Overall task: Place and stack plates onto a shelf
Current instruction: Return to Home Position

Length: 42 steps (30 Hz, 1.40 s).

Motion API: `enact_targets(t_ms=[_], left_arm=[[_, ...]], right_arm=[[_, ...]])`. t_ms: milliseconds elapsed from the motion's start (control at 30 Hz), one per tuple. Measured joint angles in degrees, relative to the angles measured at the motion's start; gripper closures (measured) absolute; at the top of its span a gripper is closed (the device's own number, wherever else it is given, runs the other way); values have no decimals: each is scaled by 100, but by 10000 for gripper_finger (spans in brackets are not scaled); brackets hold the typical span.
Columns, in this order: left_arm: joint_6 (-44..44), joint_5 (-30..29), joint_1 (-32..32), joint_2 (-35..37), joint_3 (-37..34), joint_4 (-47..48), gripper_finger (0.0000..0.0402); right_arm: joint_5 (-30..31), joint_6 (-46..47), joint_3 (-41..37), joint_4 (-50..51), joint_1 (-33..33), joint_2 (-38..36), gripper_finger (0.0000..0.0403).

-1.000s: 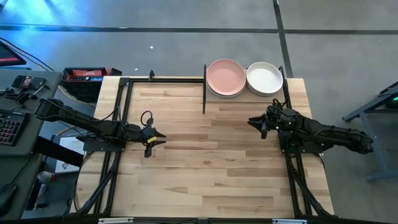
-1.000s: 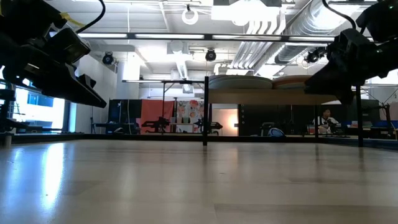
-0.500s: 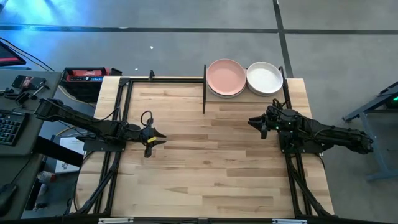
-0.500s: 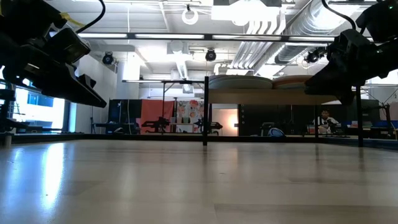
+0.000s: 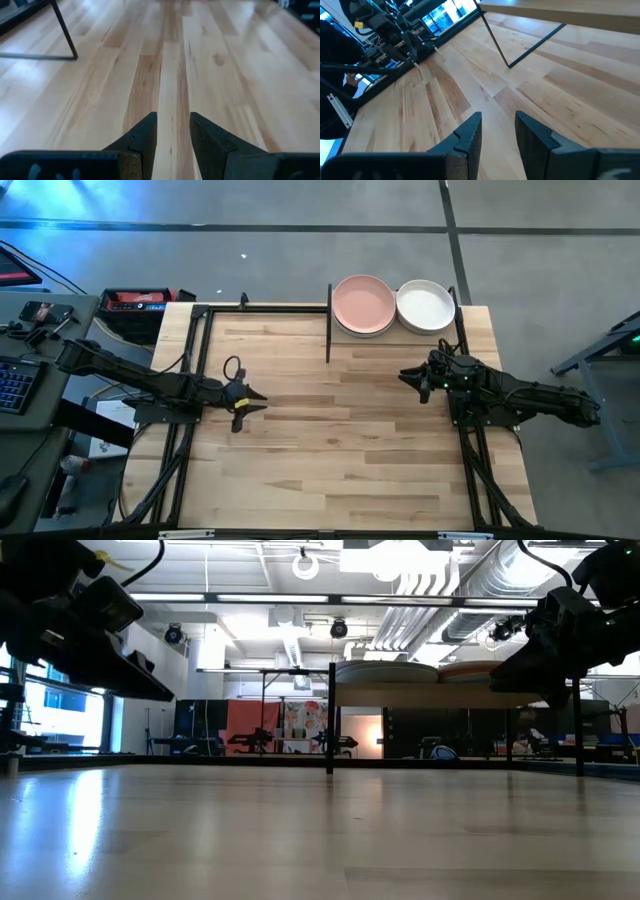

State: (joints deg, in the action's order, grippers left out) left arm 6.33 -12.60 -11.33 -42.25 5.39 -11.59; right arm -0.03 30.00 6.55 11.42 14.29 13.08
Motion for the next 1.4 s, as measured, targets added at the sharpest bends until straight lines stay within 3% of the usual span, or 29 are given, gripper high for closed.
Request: enact_targets(t_ms=[633,1400], left_arm=[[-2,0,-232,483,0,0,296],[-1,0,-1223,2415,0,23,296]], right_arm=[[2,0,2,0,0,1,303],[2,0,2,0,-1,2,303]])
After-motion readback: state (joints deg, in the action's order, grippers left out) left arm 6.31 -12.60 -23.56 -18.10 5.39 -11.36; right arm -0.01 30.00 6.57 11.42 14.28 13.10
